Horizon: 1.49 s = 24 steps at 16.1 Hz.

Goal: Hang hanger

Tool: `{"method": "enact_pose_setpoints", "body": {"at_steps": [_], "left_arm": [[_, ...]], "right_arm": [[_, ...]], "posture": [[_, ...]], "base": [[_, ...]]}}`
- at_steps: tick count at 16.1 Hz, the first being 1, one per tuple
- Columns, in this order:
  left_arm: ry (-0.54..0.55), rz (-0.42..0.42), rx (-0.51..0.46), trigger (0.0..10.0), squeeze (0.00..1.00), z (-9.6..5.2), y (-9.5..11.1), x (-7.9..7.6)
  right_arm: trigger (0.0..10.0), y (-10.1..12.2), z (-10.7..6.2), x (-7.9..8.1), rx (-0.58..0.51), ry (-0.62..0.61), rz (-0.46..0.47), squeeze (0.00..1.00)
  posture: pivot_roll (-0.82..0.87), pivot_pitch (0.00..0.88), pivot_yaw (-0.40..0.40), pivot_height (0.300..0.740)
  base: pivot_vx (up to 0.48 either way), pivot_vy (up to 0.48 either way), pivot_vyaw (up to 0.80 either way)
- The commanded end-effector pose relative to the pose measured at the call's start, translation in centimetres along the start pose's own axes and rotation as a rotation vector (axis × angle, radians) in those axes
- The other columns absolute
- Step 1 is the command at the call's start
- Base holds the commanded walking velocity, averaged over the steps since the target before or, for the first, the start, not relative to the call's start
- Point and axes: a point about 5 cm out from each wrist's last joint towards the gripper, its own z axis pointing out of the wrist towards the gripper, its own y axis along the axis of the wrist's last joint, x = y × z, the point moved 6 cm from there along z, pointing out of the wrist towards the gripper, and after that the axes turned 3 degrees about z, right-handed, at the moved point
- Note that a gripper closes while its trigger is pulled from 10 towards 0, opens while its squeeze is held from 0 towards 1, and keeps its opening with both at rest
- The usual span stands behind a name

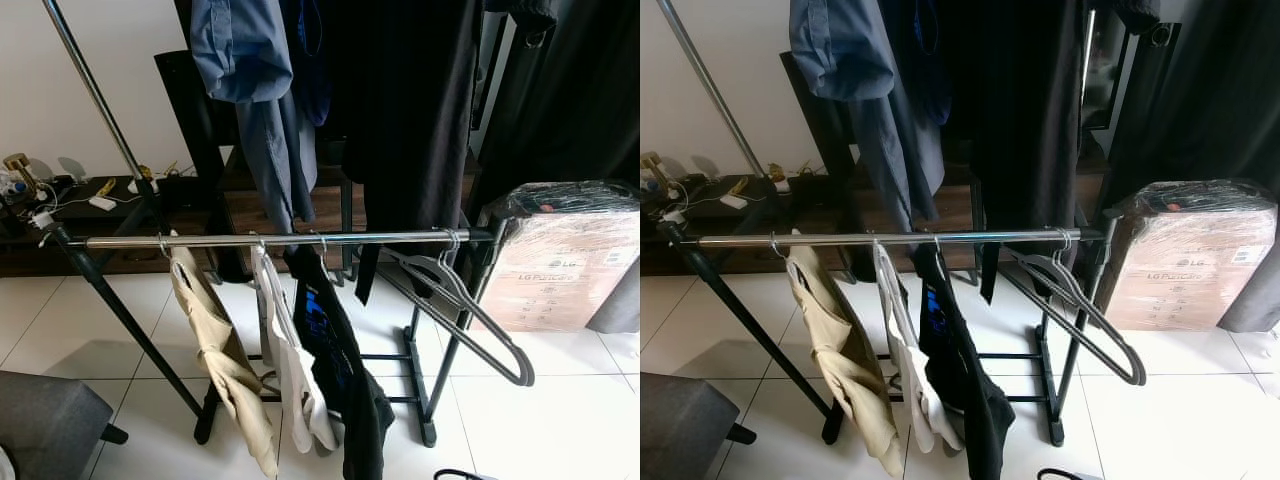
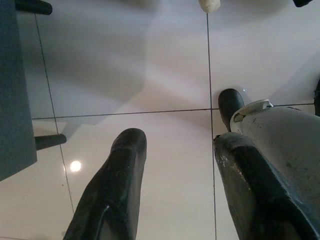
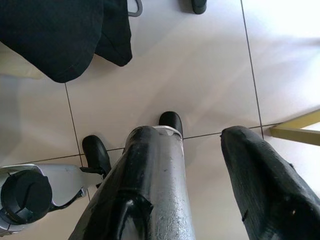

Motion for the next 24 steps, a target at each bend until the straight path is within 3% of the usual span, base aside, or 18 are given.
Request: {"method": "enact_pose_setpoints", "body": {"at_steps": [1,5,6,7,12,17,19,20,21,22,24], "left_arm": [[-0.006,0.016,0.008,10.0,0.0,0.0,-0.4,0.0],[-0.006,0.016,0.008,10.0,0.0,0.0,-0.4,0.0],[-0.006,0.019,0.007,10.0,0.0,0.0,-0.4,0.0],[0.026,-0.029,-0.016,10.0,0.0,-0.1,-0.9,0.3],[0.044,-0.074,-0.032,10.0,0.0,-0.2,-1.1,0.5],[0.071,-0.107,-0.087,10.0,0.0,-0.2,-0.1,0.9],[0.094,-0.17,-0.145,10.0,0.0,-0.3,0.7,1.1],[0.126,-0.225,-0.297,10.0,0.0,-0.8,4.5,2.9],[0.172,-0.224,-0.443,10.0,0.0,-1.8,9.2,5.3],[0.228,-0.201,-0.636,10.0,0.0,-3.8,14.0,7.1],[0.246,-0.193,-0.856,10.0,0.0,-6.8,18.1,7.9]], "right_arm": [[10.0,-0.4,0.0,0.1,0.013,0.0,-0.009,0.0],[10.0,-0.4,0.0,0.1,0.013,0.0,-0.009,0.0],[10.0,-0.4,0.0,0.0,0.015,-0.006,-0.004,0.0],[10.0,-1.2,-0.1,0.5,0.031,0.041,-0.015,0.0],[10.0,-1.7,-0.1,0.8,0.041,0.064,-0.018,0.0],[10.0,-1.3,-0.1,0.9,0.032,0.07,-0.023,0.0],[10.0,-1.0,-0.1,0.9,0.028,0.069,-0.027,0.0],[10.0,-0.9,-0.1,0.8,0.025,0.069,-0.033,0.0],[10.0,-0.9,-0.1,0.8,0.025,0.068,-0.032,0.0],[10.0,-0.8,-0.1,0.7,0.024,0.067,-0.033,0.0],[10.0,-0.8,-0.1,0.6,0.025,0.065,-0.042,0.0]], "posture": [[-0.1,0.0,0.042,0.74],[-0.1,0.0,0.042,0.74],[0.0,0.0,0.0,0.74],[-0.09,0.0,0.047,0.74],[-0.1,0.0,0.049,0.74],[-0.09,0.0,0.049,0.74],[-0.09,0.0,0.047,0.74],[-0.1,0.0,0.047,0.74],[-0.1,0.0,0.046,0.74],[-0.09,0.0,0.042,0.74],[-0.09,0.0,0.037,0.74]], "base": [[0.0,0.0,0.0],[0.0,0.0,0.0],[0.0,0.0,0.0],[0.0,0.0,0.0],[0.0,0.0,0.0],[0.0,0.0,0.0],[0.0,0.0,0.0],[0.0,0.0,0.0],[0.0,0.0,0.0],[0.0,0.0,0.0],[0.0,0.0,0.0]]}}
